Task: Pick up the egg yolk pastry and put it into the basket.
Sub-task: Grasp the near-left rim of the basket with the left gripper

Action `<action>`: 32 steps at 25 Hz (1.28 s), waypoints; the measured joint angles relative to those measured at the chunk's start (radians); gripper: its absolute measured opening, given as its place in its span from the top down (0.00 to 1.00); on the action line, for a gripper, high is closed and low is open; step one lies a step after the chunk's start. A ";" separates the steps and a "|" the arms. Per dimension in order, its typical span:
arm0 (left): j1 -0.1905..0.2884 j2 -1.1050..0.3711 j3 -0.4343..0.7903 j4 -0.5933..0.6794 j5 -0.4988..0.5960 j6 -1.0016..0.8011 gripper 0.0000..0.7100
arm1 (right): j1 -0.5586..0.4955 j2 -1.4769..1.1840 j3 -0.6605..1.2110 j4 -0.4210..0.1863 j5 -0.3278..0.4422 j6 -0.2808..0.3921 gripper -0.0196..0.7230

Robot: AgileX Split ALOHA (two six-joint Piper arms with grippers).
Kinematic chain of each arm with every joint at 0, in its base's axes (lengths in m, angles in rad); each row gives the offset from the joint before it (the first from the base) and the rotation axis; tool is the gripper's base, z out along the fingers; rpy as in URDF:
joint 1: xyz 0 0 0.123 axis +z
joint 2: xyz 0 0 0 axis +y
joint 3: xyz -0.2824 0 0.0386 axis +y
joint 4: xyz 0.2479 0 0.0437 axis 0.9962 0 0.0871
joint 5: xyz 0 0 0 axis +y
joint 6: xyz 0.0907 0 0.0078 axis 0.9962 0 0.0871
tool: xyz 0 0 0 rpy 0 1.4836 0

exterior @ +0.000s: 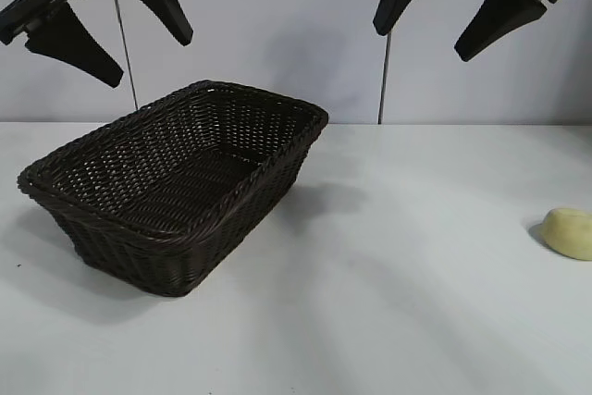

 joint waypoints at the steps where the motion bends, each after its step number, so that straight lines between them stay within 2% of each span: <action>1: 0.000 -0.001 0.000 0.000 0.009 -0.011 0.22 | 0.000 0.000 0.000 0.000 0.000 0.000 0.09; 9: -0.002 -0.063 0.009 0.004 0.048 -0.149 0.22 | 0.000 0.000 0.000 0.000 0.001 0.001 0.09; 14: -0.051 -0.115 0.090 0.132 0.034 -0.311 0.22 | 0.000 0.000 0.000 0.000 0.002 0.001 0.09; 19: -0.100 -0.145 0.202 0.225 -0.044 -0.532 0.22 | 0.000 0.000 0.000 0.000 0.002 0.001 0.09; 27: -0.102 -0.147 0.308 0.338 -0.115 -0.883 0.22 | 0.000 0.000 0.000 0.000 0.011 0.001 0.09; 32: -0.102 -0.148 0.318 0.359 -0.152 -1.006 0.22 | 0.000 0.000 0.000 0.000 0.016 0.001 0.09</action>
